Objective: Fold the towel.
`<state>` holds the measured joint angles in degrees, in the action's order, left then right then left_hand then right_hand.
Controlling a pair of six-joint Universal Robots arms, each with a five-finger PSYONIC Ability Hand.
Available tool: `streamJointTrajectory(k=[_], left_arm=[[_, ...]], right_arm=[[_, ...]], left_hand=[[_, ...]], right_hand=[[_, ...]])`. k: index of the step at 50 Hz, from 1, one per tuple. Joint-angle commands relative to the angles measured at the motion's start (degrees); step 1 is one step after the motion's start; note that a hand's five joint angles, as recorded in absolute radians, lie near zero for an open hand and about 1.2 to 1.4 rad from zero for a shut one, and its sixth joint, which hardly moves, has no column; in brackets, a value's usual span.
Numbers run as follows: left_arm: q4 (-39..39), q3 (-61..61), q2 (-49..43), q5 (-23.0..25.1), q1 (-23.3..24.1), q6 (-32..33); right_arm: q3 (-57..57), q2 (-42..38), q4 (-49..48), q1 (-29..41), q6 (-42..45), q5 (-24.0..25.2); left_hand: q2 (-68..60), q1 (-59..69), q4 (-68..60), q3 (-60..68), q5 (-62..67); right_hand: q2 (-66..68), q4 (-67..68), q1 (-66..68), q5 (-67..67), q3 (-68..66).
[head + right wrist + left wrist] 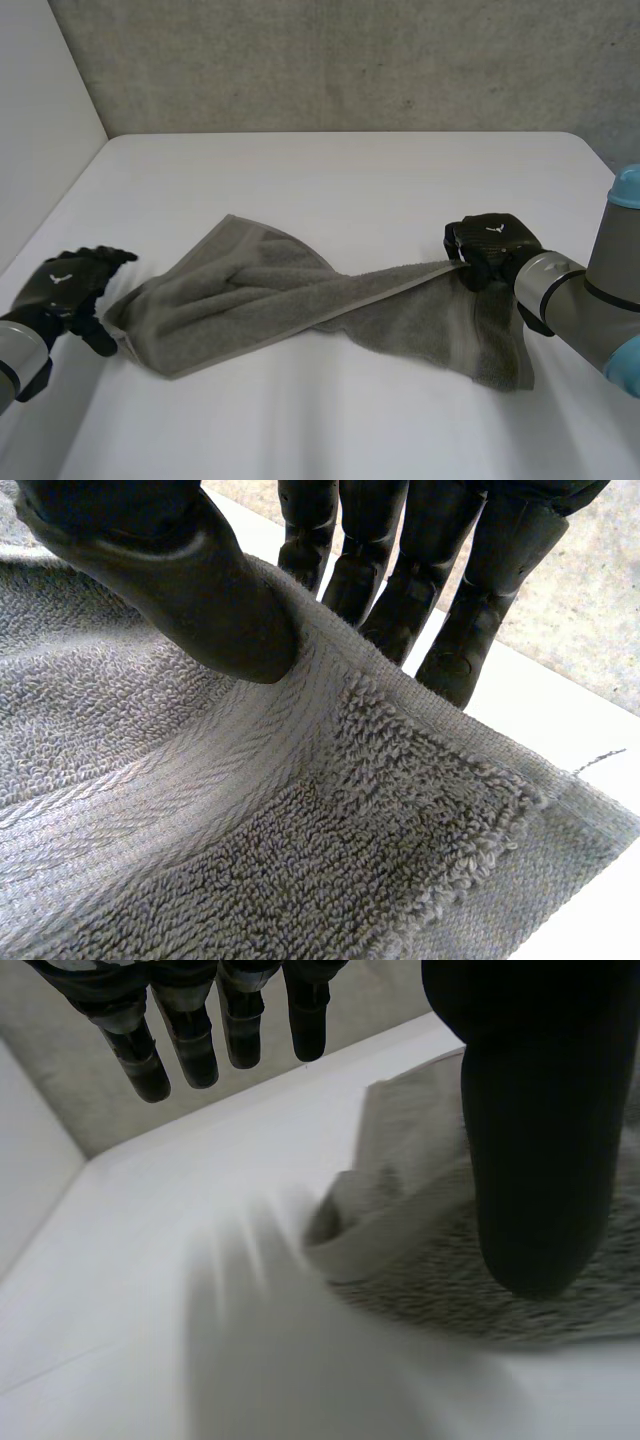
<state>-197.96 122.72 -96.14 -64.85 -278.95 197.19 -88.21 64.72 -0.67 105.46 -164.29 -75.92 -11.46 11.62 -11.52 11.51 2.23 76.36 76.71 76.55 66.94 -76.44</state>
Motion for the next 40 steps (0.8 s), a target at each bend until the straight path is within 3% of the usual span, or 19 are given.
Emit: streamJointTrajectory(k=[1, 4, 9, 12, 15, 17, 21, 25, 31, 40], left_arm=[[1.09, 4.62, 5.08, 7.44, 6.39, 0.3], [1.09, 5.6, 6.14, 8.07, 7.9, 0.47], [0.3, 8.06, 7.82, 7.81, 14.22, 1.61], [0.3, 8.58, 7.29, 7.72, 14.67, 4.5], [0.3, 8.94, 6.85, 7.72, 14.67, 6.8], [0.3, 9.46, 5.8, 7.55, 14.58, 12.57], [0.3, 10.26, 5.0, 7.28, 13.96, 18.05], [-0.67, 11.48, 3.95, 5.09, 10.46, 23.93], [-5.05, 12.19, 0.53, 3.06, 8.16, 28.06], [-9.55, 11.66, -2.47, 2.8, 7.72, 29.13]], right_arm=[[0.06, 0.67, -0.38, -0.34, -3.66, -0.02], [0.14, 0.76, -0.47, -0.86, -4.45, -0.02], [0.15, 0.41, -0.73, -1.39, -4.28, -0.02], [0.15, 0.14, -0.91, -1.83, -4.11, -0.02], [0.15, -0.03, -0.91, -1.92, -4.1, -0.02], [0.06, -0.03, -0.99, -1.92, -4.1, -0.02], [0.06, -0.12, -1.0, -1.92, -4.02, -0.02], [0.06, -0.38, -1.26, -1.92, -3.93, -0.02], [-0.21, -0.38, -1.35, -1.83, -3.93, 0.07], [-0.21, -0.65, -1.35, -1.83, -3.93, -0.02]], left_hand=[[-6.47, 6.31, -6.41, 6.41, 5.69], [-9.35, 9.19, -9.29, 9.3, 8.58], [-21.28, 21.12, -21.22, 21.23, 20.51], [-21.63, 21.47, -21.57, 21.58, 20.86], [-21.46, 21.3, -21.41, 21.41, 20.69], [-20.63, 20.47, -20.57, 20.58, 19.86], [-19.78, 19.62, -19.72, 19.73, 19.01], [-19.61, 19.45, -19.56, 19.56, 18.84], [-19.78, 19.62, -19.72, 19.73, 19.01], [-20.12, 19.96, -20.06, 20.07, 19.35]], right_hand=[[3.64, 3.29, 3.45, 3.06, -3.56], [3.64, 3.29, 3.45, 3.06, -3.56], [3.64, 3.29, 3.45, 3.06, -3.56], [3.64, 3.29, 3.45, 3.06, -3.56], [3.64, 3.29, 3.45, 3.06, -3.56], [3.64, 3.29, 3.45, 3.06, -3.56], [3.64, 3.29, 3.45, 3.06, -3.56], [3.64, 3.29, 3.45, 3.06, -3.56], [3.64, 3.29, 3.45, 3.06, -3.56], [3.64, 3.29, 3.45, 3.06, -3.56]])
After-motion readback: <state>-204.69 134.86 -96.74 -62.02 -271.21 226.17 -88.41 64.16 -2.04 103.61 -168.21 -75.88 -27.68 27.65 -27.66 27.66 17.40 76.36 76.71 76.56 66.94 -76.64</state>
